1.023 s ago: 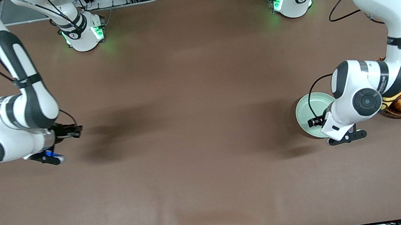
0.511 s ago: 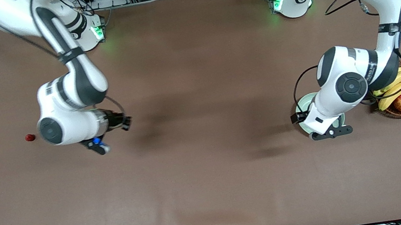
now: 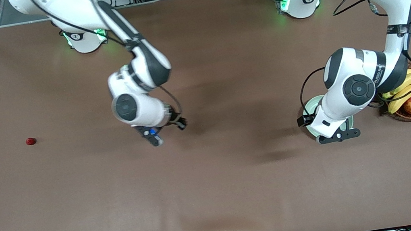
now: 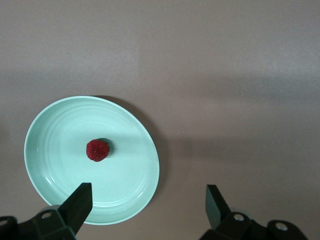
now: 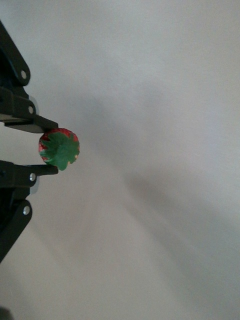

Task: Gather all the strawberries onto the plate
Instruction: 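Drop the strawberry on the plate with the left gripper while the right gripper carries, then lower the second strawberry onto mid-table and open the right gripper, then grasp the strawberry with the left gripper while the right gripper reaches the last, then place the strawberry on the plate with the left gripper while the right gripper grasps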

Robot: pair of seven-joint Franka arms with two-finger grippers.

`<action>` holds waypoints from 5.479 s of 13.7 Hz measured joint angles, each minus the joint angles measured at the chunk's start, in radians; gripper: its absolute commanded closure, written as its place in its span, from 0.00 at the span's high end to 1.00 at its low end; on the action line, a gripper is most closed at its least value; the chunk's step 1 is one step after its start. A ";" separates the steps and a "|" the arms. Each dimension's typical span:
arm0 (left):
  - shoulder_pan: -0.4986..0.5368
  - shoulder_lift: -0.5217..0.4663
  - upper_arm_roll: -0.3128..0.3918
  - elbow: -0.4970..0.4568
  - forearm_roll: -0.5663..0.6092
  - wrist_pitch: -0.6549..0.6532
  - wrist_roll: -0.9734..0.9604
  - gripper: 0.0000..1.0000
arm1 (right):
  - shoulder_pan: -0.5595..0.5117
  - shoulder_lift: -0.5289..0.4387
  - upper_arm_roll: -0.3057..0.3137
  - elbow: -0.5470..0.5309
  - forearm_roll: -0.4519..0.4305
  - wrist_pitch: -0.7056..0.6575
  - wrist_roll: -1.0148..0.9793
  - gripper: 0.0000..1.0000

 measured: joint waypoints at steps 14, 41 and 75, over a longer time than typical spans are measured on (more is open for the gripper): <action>-0.018 0.009 -0.025 0.022 -0.070 0.011 -0.018 1.00 | 0.138 0.182 -0.004 0.112 0.013 0.159 0.151 1.00; -0.693 0.383 0.106 0.285 0.022 0.233 -0.482 1.00 | -0.449 -0.071 -0.400 0.092 -0.273 -0.633 -1.250 1.00; -0.461 0.244 0.127 0.324 0.028 -0.010 -0.500 0.00 | -0.637 -0.050 -0.384 -0.379 -0.356 0.095 -1.747 0.00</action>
